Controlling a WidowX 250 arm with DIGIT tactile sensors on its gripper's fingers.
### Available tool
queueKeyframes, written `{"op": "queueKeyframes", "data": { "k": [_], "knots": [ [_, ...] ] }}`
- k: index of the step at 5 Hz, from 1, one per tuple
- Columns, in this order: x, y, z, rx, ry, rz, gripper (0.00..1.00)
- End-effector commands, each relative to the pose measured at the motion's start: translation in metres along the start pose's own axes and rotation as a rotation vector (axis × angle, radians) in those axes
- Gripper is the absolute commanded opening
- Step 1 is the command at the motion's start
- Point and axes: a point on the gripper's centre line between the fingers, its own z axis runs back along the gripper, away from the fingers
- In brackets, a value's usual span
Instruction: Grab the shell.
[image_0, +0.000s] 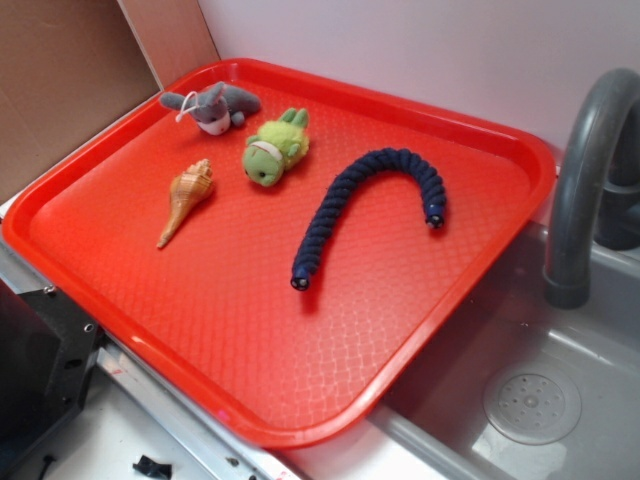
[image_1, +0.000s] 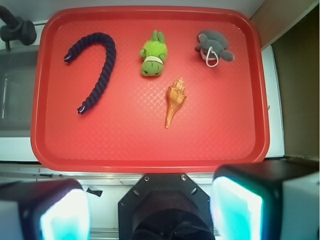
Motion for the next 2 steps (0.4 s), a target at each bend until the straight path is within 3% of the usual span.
{"op": "queueKeyframes", "data": {
  "k": [1,2],
  "knots": [
    [0.0,0.0,0.0,0.0,0.0,0.0,1.0],
    [0.013,0.009,-0.014,0.002,-0.062,0.103,1.0]
  ]
}}
